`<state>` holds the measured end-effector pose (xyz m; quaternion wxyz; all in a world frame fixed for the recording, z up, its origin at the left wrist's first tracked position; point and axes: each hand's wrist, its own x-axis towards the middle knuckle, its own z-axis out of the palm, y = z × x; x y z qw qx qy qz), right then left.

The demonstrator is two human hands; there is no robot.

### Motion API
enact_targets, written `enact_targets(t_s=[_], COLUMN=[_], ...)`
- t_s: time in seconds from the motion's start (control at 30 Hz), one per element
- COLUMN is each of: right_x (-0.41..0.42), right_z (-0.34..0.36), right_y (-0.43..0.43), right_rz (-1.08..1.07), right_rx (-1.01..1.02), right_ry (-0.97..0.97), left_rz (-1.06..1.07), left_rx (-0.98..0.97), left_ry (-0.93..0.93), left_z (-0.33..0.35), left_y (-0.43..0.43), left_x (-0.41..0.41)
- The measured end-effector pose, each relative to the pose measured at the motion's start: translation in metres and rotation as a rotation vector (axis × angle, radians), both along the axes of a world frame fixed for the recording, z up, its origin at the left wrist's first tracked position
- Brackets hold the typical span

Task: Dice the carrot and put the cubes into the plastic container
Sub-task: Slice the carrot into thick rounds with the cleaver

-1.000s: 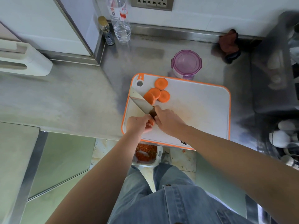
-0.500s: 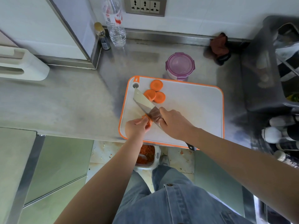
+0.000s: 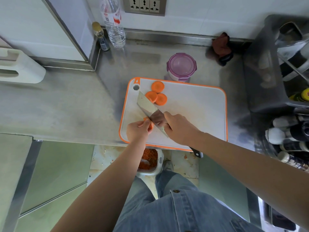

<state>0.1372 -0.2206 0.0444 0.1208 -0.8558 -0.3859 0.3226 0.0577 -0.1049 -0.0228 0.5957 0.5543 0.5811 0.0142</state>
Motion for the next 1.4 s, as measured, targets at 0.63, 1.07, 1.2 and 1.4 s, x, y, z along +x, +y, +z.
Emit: enact_targets(t_s=[0.63,1.07,1.2,1.4], right_x=[0.001,0.001,0.0,-0.003], right_z=[0.008,-0.017,-0.019,-0.016], right_y=[0.011,0.017,0.019,0.005], right_rz=[-0.073,-0.111,-0.141,-0.086], right_rx=[0.068,0.035,0.018,-0.029], right_ry=[0.097,0.112,0.114,0.078], left_rz=[-0.219,-0.251,-0.265,-0.267], left_rx=[0.218,0.258,0.279,0.287], left_ry=[0.068,0.125,0.157,0.177], left_z=[0.002,-0.003,-0.004,-0.006], left_y=[-0.002,-0.002,-0.003,-0.001], left_x=[0.003,0.008,0.01,0.011])
